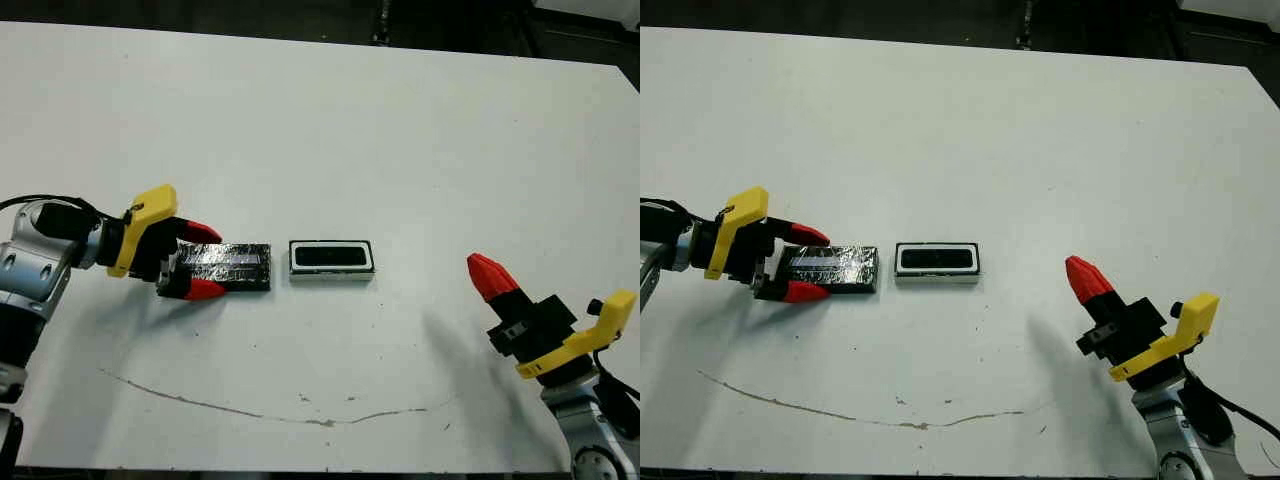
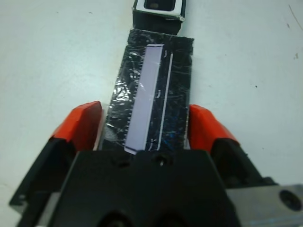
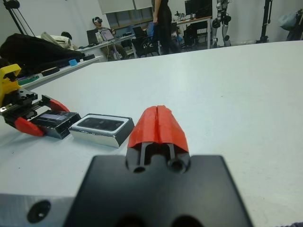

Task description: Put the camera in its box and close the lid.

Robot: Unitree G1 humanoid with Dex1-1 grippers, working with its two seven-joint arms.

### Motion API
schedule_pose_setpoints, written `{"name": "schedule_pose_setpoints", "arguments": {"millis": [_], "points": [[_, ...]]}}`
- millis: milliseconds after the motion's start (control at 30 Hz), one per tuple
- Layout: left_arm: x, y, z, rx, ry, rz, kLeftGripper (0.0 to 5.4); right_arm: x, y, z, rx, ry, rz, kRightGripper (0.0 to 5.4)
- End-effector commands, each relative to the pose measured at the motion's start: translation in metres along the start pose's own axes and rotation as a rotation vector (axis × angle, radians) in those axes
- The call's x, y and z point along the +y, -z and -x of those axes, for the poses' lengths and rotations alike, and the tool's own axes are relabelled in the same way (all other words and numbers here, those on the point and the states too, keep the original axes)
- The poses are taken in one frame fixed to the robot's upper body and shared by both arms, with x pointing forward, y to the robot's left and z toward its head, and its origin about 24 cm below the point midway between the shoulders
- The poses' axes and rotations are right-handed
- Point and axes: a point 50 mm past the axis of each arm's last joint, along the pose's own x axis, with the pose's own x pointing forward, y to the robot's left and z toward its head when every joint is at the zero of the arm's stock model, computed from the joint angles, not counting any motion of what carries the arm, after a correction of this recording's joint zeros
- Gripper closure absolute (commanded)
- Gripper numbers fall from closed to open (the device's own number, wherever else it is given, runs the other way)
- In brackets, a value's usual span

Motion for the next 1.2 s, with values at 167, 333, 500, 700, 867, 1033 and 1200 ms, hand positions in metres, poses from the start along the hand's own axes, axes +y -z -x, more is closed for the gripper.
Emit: {"name": "schedule_pose_setpoints", "arguments": {"millis": [167, 333, 500, 700, 867, 1033, 1200], "points": [[-0.001, 0.009, 0.001, 0.008, 0.067, 0.049, 2.19, -0.002, 0.001, 0.002, 0.022, 0.002, 0.006, 5.4], [0.0, 0.01, 0.003, -0.005, 0.078, 0.06, 2.24, -0.002, 0.002, 0.002, 0.029, 0.006, 0.004, 5.4], [0.003, 0.011, 0.005, -0.077, 0.046, 0.119, 2.24, -0.003, 0.003, 0.002, 0.028, -0.001, -0.003, 5.4], [0.005, 0.009, 0.009, -0.159, 0.007, 0.167, 2.24, -0.003, 0.003, 0.003, 0.047, 0.008, 0.006, 5.4], [0.004, 0.0, 0.011, -0.195, 0.009, 0.169, 2.24, -0.002, 0.003, 0.002, 0.039, 0.006, -0.009, 5.4], [0.004, -0.008, 0.003, -0.235, 0.052, 0.148, 2.24, -0.002, 0.004, 0.002, 0.044, -0.002, -0.013, 5.4], [0.004, -0.016, -0.009, -0.219, 0.087, 0.113, 2.24, -0.001, 0.004, 0.002, 0.046, 0.0, -0.009, 5.4]]}}
